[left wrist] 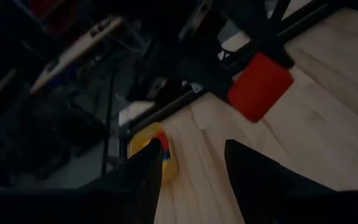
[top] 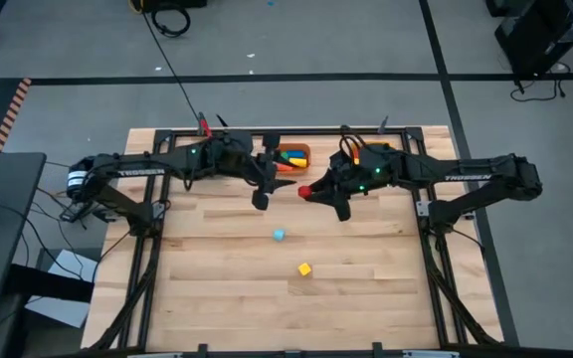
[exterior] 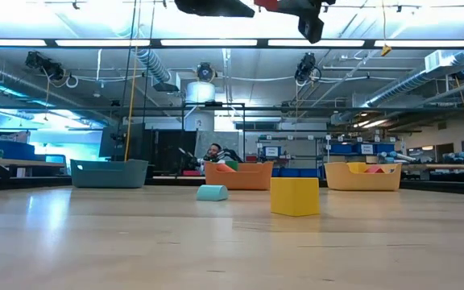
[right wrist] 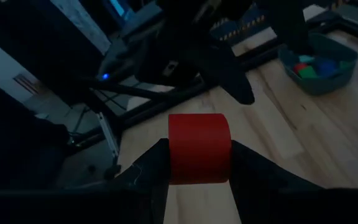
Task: Sort blocks by size
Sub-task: Put the red half-circle block into the blue bin
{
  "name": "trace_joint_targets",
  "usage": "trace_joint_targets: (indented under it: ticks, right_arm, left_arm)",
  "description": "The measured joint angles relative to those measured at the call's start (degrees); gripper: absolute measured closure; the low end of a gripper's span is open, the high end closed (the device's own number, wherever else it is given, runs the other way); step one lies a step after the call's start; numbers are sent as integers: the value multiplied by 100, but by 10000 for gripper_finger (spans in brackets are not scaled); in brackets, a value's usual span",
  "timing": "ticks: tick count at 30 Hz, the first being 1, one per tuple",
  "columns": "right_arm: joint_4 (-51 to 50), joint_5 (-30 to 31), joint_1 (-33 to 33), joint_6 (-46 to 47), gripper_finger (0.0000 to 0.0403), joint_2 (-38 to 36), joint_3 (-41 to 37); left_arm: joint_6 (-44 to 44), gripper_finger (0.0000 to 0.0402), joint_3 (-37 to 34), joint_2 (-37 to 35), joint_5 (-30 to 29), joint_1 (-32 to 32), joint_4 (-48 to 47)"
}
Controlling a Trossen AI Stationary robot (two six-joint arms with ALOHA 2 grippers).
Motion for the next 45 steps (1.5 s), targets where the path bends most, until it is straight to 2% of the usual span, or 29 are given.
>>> trace_joint_targets:
  ticks: [7,13,28,35,45]
  right_arm:
    - [90,-398,-203,-3,256,-10,-2]
    - [173,-621,-288,-3,255,-19,-2]
    - [213,-510,-299,35,254,-104,0]
    - [230,-536,-361,-56,254,-96,0]
    - [292,-619,-379,-67,254,-93,0]
  left_arm:
    - [869,219,2,33,285,-204,219]
    - [869,219,2,32,275,-251,275]
    - [690,219,2,45,-163,-269,304]
    - [712,219,2,102,123,-342,724]
    - [724,219,2,473,101,-485,1215]
